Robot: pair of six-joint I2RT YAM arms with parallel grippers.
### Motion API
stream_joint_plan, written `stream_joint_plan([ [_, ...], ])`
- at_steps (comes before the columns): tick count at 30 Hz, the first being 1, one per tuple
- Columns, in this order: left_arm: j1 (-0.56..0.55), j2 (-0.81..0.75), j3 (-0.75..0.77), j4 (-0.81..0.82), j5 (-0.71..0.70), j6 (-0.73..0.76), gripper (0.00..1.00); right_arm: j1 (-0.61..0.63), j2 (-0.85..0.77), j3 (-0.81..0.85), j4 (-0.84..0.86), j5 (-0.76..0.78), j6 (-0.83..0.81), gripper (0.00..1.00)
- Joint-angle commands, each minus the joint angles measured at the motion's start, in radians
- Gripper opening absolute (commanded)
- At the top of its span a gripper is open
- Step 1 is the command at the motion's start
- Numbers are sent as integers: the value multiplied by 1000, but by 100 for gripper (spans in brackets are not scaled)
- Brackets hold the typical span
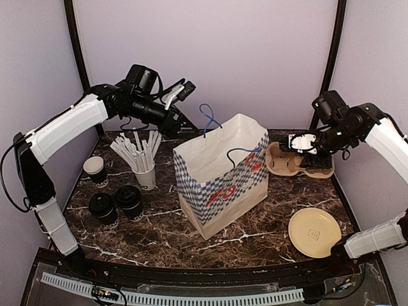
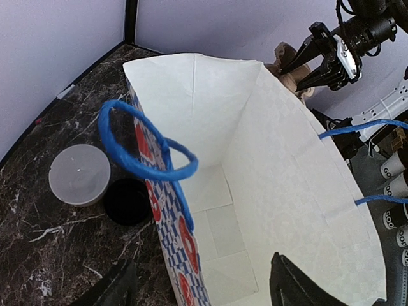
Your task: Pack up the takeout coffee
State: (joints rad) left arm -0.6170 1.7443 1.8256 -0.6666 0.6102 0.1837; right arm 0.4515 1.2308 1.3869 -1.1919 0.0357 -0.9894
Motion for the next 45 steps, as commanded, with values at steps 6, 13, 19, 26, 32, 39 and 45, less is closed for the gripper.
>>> stream_joint_plan([
  [6,-115,36,50,-133,-185,-91,70,-28,-63,-11,19,52,4,27],
  [13,-134,127,145,-211,-255,-97,41,-31,-97,66,80,123,5,27],
  [19,-133,115,168,-206,-243,-87,8,-31,-113,146,76,149,-21,27],
  [26,-122,124,190,-237,-148,-29,2,-31,-84,274,53,54,-23,27],
  [32,-122,159,288,-294,81,52,2,33,99,630,-94,-253,39,30],
  [39,-124,159,292,-356,161,83,1,321,216,734,-121,-266,72,31],
  [45,-124,156,231,-390,206,88,1,450,306,804,-176,-349,85,31],
])
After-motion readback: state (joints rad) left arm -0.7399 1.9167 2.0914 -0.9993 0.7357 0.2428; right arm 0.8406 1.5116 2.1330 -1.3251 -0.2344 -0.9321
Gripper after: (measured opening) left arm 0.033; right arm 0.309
